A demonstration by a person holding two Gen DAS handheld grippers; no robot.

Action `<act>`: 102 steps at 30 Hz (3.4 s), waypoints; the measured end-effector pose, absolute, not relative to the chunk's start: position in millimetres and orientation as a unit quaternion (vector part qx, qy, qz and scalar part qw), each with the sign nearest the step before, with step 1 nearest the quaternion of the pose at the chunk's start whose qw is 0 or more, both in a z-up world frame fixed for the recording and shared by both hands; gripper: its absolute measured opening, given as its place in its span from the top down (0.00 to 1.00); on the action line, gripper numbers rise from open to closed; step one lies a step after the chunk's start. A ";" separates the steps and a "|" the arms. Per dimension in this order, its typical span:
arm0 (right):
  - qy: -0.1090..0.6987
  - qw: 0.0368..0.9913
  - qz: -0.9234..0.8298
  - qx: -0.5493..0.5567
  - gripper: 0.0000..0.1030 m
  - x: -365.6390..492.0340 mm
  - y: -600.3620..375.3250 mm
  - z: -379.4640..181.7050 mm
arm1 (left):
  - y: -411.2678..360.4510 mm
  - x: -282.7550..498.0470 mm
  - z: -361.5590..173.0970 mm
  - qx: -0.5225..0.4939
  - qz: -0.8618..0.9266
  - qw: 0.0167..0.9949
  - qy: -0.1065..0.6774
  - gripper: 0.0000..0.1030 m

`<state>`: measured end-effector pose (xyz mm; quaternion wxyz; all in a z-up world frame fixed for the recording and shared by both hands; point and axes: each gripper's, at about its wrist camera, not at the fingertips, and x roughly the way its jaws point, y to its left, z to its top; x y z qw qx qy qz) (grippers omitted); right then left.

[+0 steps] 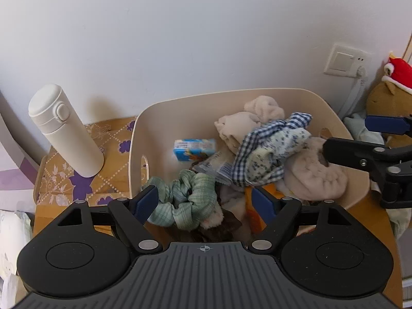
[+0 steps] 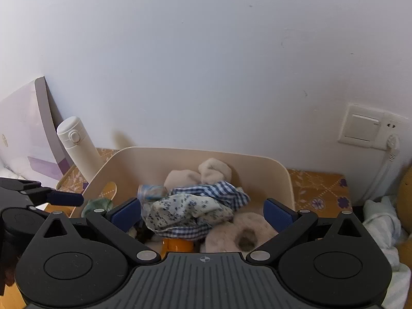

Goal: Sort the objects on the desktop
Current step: 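Grasp the small black box with the left tool while the right tool grasps the orange cloth, then lift the black box and orange cloth and carry both over the basket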

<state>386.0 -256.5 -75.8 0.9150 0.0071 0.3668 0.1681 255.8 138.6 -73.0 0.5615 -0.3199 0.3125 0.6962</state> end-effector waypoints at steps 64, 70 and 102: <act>0.464 0.859 0.203 -0.075 0.24 346.0 -273.0 -226.1 | 135.0 296.1 -206.8 -0.411 0.673 0.507 0.348 0.51; 0.454 0.863 0.200 -0.094 0.51 348.2 -271.2 -227.1 | 134.9 297.8 -207.1 -0.409 0.669 0.511 0.352 0.56; 0.407 0.882 0.228 -0.066 0.84 280.3 -318.9 -154.1 | 59.9 290.8 -141.6 -0.349 0.674 0.533 0.374 0.56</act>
